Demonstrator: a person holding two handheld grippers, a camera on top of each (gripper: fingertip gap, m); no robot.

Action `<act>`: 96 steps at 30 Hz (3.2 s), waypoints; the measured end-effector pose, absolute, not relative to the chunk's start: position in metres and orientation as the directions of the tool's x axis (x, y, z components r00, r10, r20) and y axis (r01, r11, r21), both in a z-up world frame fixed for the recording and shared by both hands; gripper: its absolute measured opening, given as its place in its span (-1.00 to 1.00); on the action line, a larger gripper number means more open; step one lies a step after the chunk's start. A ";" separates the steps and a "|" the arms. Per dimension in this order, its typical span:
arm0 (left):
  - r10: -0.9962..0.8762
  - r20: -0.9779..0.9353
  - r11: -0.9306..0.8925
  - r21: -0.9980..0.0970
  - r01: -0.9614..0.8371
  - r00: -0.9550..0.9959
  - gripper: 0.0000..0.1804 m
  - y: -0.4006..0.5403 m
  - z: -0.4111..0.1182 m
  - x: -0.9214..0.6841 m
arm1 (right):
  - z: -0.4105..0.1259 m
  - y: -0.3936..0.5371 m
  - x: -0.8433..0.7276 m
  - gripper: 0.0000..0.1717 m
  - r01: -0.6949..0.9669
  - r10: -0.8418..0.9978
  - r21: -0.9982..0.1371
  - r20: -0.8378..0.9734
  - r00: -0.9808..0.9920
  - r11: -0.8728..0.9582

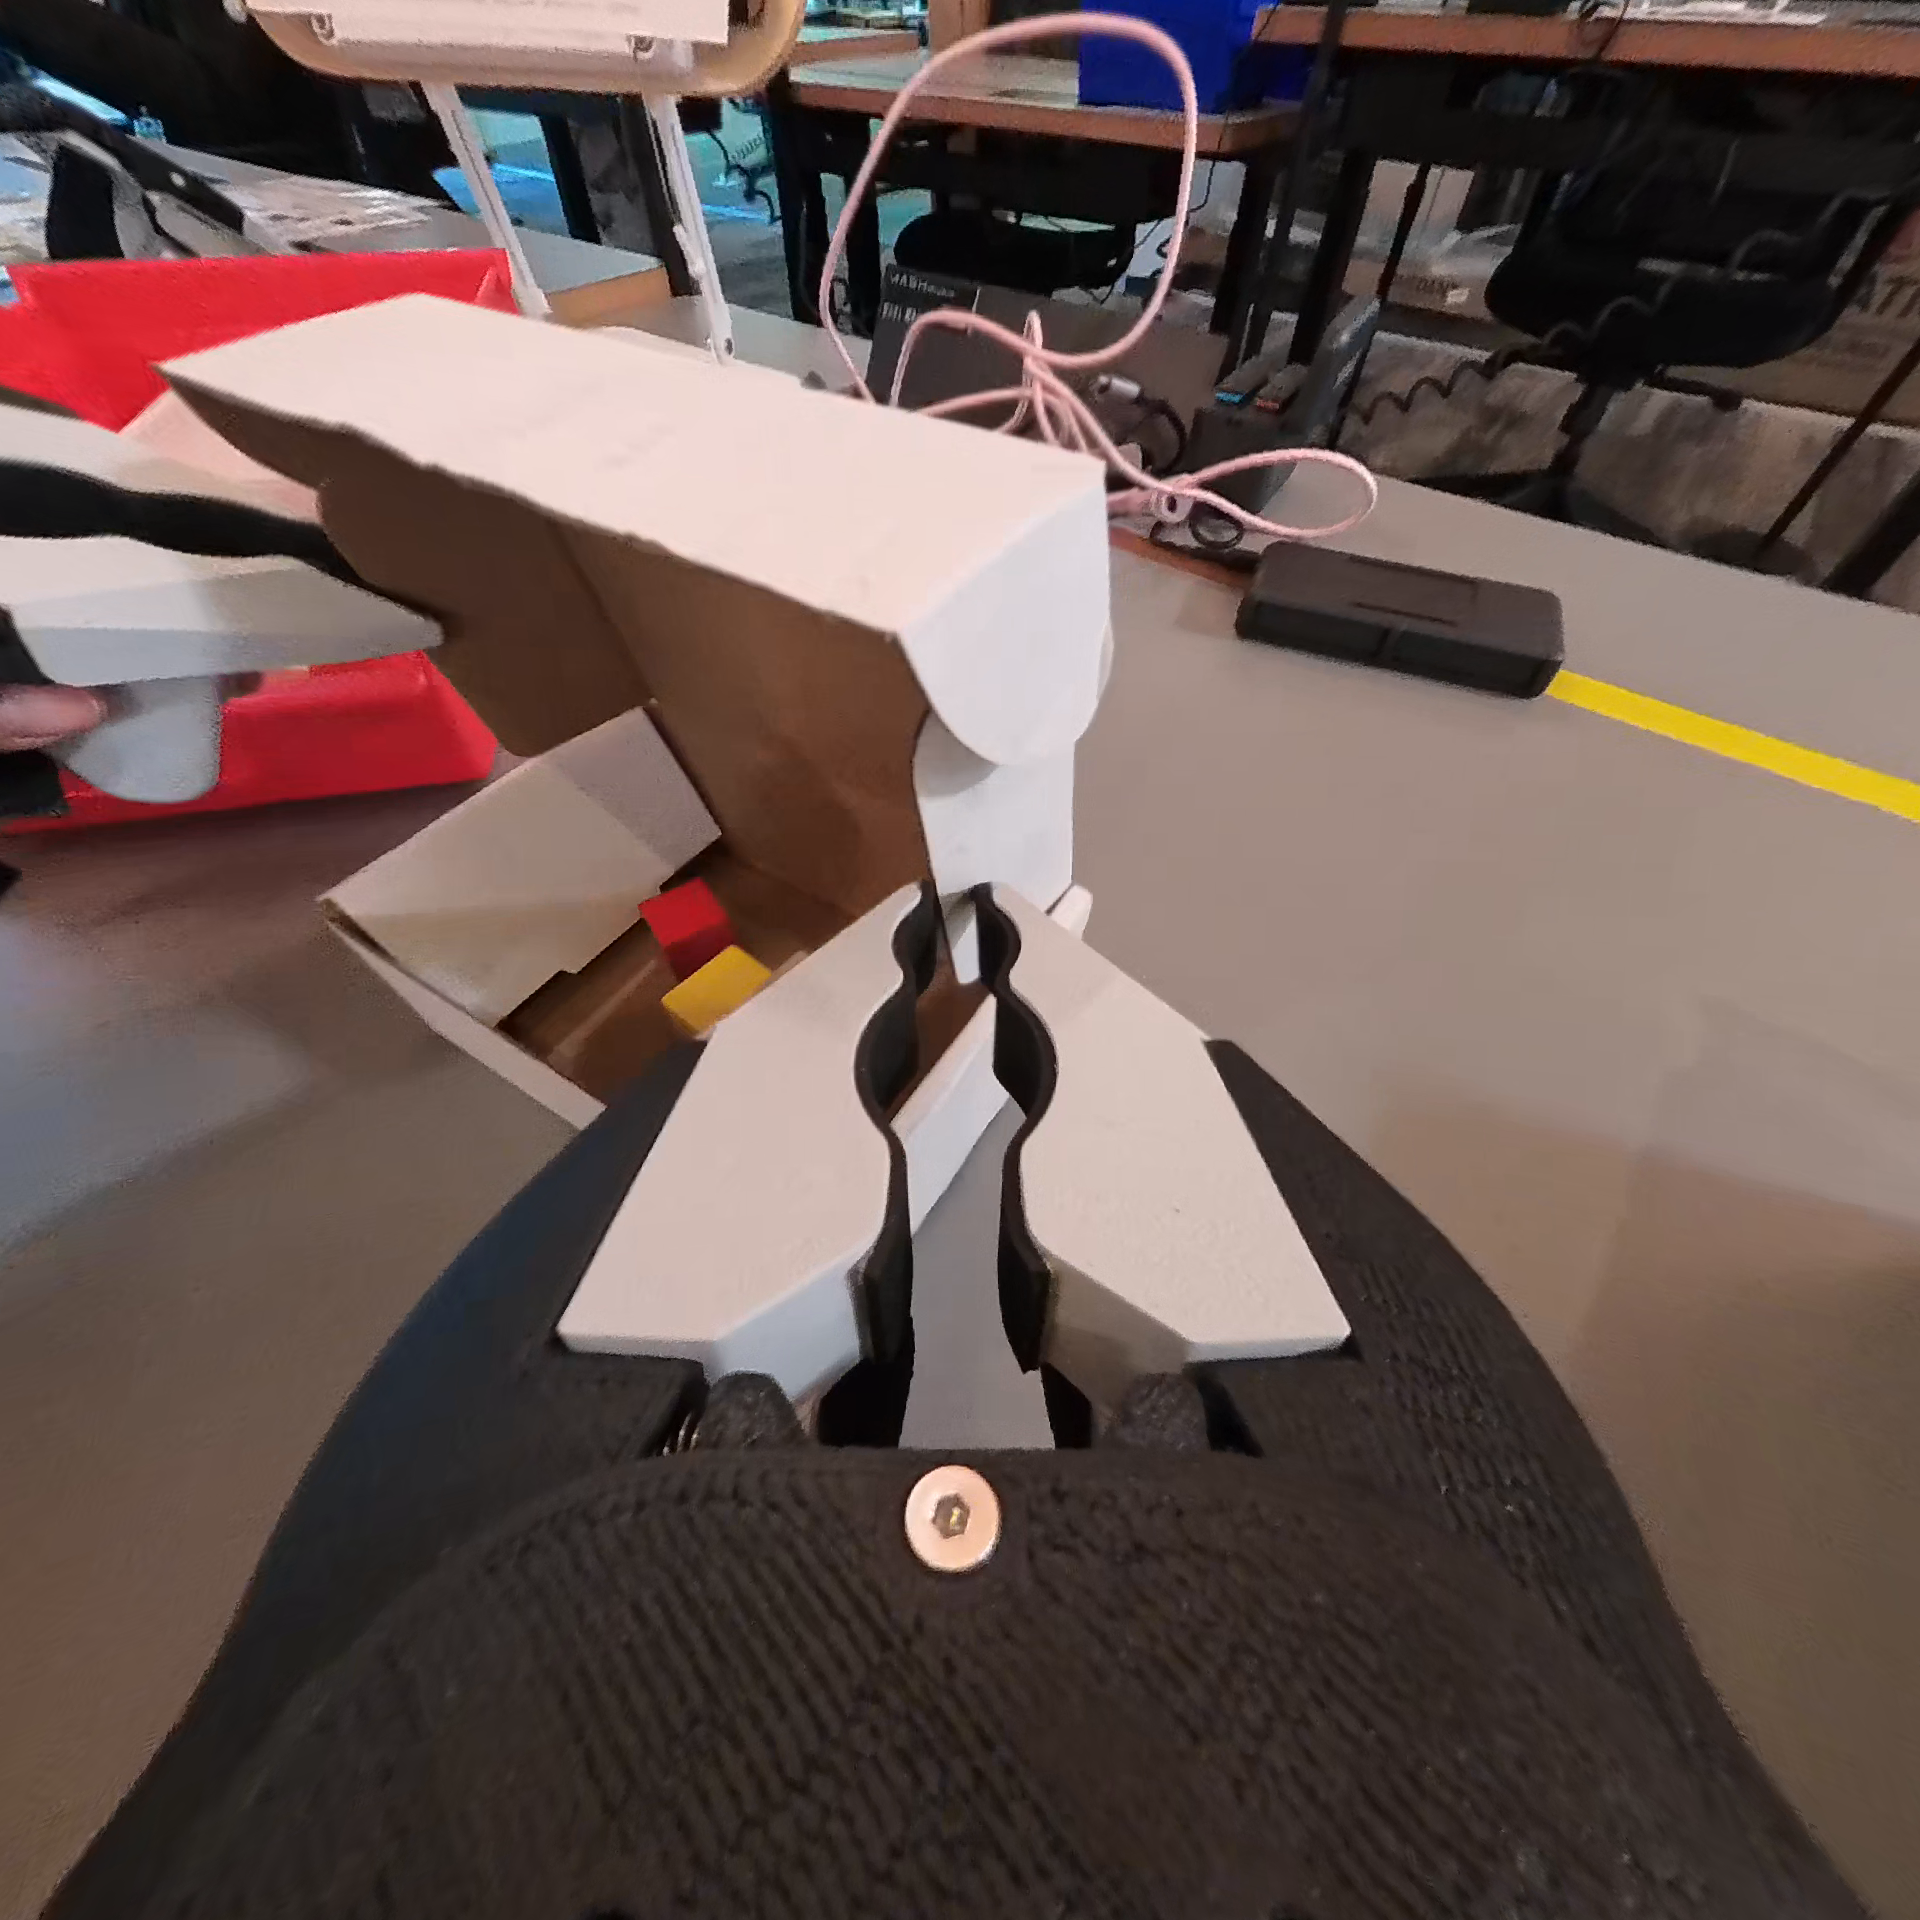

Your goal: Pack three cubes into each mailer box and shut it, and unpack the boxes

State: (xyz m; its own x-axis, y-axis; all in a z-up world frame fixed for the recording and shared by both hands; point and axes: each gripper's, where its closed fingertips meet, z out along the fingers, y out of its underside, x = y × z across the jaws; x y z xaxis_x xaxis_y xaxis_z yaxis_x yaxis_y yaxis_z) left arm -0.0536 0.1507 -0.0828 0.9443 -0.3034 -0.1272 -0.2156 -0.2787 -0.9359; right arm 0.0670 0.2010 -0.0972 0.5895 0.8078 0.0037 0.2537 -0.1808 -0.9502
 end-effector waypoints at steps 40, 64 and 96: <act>-0.193 -0.909 0.036 -0.382 -0.923 0.369 -0.98 0.100 -0.086 -0.020 | -0.086 0.140 0.085 -0.95 0.702 0.513 -0.563 0.797 0.320 0.437; -0.464 -0.777 -0.025 -0.469 -0.883 0.426 0.02 0.089 -0.147 -0.026 | -0.136 0.127 0.075 -0.03 0.655 0.697 -0.620 0.691 0.194 0.432; -0.624 -0.731 -0.061 -0.307 -0.950 0.276 -0.74 0.159 -0.145 -0.032 | -0.141 0.173 0.051 0.01 0.759 0.421 -0.273 0.907 -0.001 0.591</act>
